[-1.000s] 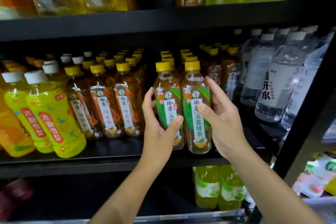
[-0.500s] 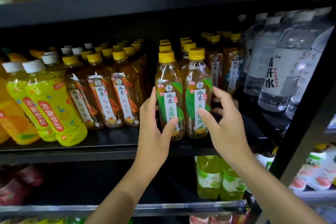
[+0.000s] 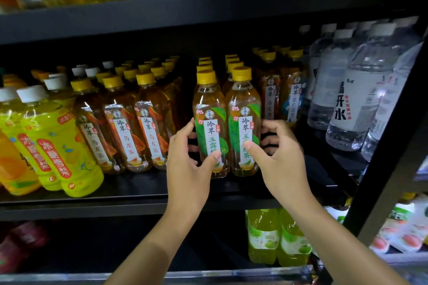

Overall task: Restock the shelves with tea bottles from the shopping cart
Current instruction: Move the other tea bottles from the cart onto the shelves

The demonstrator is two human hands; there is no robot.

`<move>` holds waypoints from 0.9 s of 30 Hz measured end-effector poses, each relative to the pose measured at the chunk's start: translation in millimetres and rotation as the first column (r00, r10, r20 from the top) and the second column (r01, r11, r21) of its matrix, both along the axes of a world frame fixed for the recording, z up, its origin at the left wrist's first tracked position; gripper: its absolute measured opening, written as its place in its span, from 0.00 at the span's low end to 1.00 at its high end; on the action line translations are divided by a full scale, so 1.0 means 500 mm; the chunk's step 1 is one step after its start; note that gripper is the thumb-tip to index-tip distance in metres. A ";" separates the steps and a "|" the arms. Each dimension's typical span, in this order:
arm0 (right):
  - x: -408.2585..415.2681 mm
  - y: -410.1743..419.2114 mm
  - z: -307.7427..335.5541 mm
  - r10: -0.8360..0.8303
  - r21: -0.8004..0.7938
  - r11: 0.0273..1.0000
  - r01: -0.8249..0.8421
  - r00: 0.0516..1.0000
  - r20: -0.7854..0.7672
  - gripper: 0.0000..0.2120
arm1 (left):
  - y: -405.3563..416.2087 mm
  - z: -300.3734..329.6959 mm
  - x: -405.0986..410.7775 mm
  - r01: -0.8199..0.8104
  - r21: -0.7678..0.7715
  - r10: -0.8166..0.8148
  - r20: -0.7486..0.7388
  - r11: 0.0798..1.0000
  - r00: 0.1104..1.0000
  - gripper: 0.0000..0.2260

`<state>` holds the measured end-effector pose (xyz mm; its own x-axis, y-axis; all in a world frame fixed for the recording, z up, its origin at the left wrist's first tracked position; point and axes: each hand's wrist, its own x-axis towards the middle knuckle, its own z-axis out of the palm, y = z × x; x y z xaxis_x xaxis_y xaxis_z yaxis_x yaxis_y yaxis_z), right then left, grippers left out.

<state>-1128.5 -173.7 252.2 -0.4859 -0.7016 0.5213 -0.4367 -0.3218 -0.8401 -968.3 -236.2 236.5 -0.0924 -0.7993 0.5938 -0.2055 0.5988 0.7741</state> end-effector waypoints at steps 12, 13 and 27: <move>-0.024 -0.109 0.007 -0.093 0.111 0.989 0.095 0.995 -0.022 0.17 | -0.083 0.017 -0.058 -0.055 0.042 0.055 0.000 0.998 0.998 0.33; -0.025 -0.119 0.008 -0.105 0.121 0.987 0.107 0.994 -0.020 0.17 | -0.091 0.021 -0.064 -0.065 0.053 0.065 0.003 0.996 0.998 0.33; -0.026 -0.120 0.016 0.028 0.303 0.953 0.019 0.988 -0.150 0.30 | -0.088 0.034 -0.057 0.086 0.165 -0.118 0.191 0.982 0.974 0.33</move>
